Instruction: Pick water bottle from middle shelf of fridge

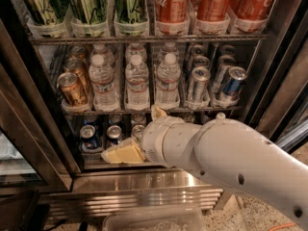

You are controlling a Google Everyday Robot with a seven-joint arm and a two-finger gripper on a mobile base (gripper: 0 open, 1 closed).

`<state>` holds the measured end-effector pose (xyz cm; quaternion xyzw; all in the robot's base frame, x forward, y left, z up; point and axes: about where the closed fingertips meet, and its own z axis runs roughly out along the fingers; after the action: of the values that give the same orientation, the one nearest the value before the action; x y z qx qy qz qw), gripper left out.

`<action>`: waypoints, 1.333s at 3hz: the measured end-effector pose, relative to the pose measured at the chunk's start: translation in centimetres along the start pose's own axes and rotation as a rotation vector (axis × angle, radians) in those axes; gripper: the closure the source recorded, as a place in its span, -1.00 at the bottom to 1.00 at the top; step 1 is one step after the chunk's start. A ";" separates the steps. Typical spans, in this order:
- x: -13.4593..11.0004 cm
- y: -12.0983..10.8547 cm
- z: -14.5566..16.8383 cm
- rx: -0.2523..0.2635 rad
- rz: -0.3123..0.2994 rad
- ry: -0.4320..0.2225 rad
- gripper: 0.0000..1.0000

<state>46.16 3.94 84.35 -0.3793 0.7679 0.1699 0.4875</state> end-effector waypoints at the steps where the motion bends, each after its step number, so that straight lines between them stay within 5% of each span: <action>1: -0.2 -1.6 1.1 0.102 0.047 -0.083 -1.00; 2: -1.0 -2.1 2.5 0.177 0.060 -0.157 -1.00; 4: -4.1 1.7 5.6 0.251 -0.025 -0.300 -1.00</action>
Offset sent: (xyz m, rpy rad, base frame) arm 0.0498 0.0362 0.0120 0.1836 -0.3284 -0.3212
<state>49.33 10.36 85.16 -0.2955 0.6971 0.1211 0.6420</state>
